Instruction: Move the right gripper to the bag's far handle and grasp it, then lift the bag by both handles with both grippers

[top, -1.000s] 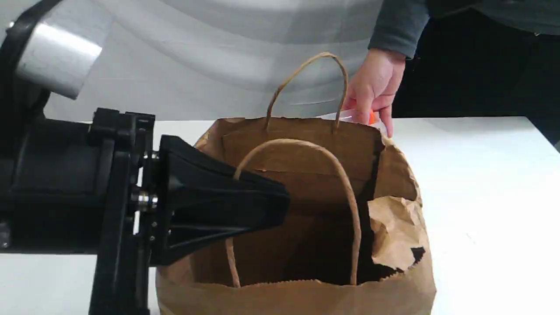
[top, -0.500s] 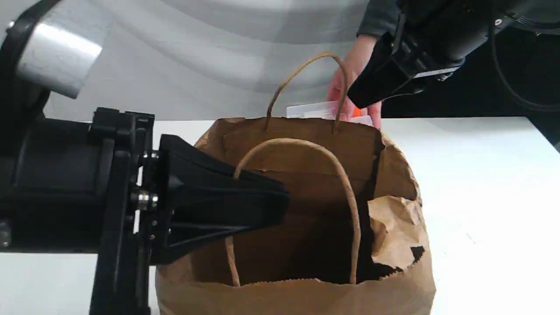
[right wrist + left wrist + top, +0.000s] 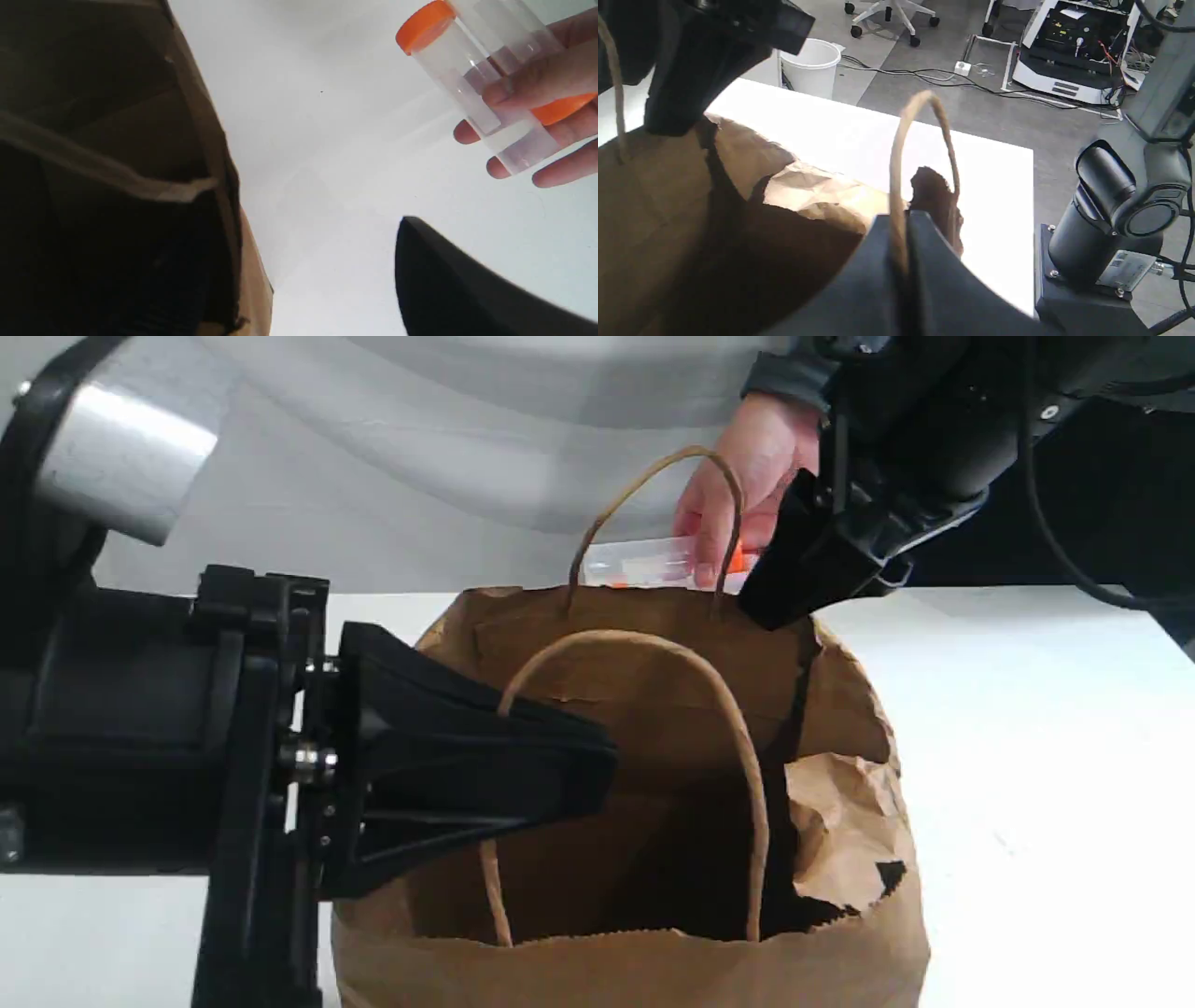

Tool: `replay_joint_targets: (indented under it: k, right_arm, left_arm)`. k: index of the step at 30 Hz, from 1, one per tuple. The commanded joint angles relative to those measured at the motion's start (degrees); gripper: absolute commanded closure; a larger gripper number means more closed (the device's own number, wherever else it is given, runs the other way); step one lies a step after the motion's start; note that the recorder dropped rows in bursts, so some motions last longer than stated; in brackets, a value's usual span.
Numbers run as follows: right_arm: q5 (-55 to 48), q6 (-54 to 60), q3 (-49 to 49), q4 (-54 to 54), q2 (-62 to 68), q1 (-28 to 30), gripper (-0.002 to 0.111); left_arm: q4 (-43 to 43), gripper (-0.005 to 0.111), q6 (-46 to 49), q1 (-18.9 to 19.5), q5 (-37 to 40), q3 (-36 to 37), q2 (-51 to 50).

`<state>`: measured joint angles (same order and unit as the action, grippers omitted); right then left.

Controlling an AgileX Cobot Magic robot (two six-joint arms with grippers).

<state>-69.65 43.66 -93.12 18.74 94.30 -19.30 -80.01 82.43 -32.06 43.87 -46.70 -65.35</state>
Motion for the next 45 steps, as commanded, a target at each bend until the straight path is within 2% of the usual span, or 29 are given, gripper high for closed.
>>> replay_joint_targets:
  k: [1,11,14,20,23,29,37,41,45]
  right_arm:
    - [0.2,0.4,-0.3,0.1,1.7,-0.3,0.051]
    - [0.9,0.4,-0.3,-0.9,6.7,-3.0,0.052]
    - [2.0,0.7,-0.3,-1.0,6.8,-3.0,0.057]
    - [2.0,0.7,-0.3,-1.8,6.6,-3.0,0.085]
    - [1.7,0.7,-0.3,-1.0,6.6,-3.0,0.108]
    - [1.7,-1.0,-0.3,5.8,6.8,-3.0,0.108]
    - [-0.3,-14.8,-6.8,16.4,15.0,-1.0,0.108]
    - [-0.3,-19.0,-10.5,20.3,19.5,-0.5,0.108]
    - [-0.3,-22.2,-12.0,23.7,22.8,-0.5,0.108]
  left_arm:
    - [-0.2,0.107,0.1,-0.2,-0.2,-0.1,0.0]
    - [-0.2,0.107,0.2,-0.2,-0.2,-0.1,0.0]
    - [-0.2,0.107,0.2,-0.2,-0.2,-0.1,0.0]
    - [-0.2,0.107,0.1,-0.2,-0.2,-0.1,0.0]
    - [-0.2,0.107,0.1,-0.2,-0.2,-0.1,0.0]
    - [-0.5,0.107,-1.4,-0.2,1.8,-0.4,0.0]
    - [-0.7,0.107,-3.2,-0.2,7.1,-6.4,0.0]
    - [-0.7,0.107,-4.7,-0.1,6.9,-9.1,0.0]
    - [-0.1,0.107,-7.1,0.1,1.3,-9.9,0.0]
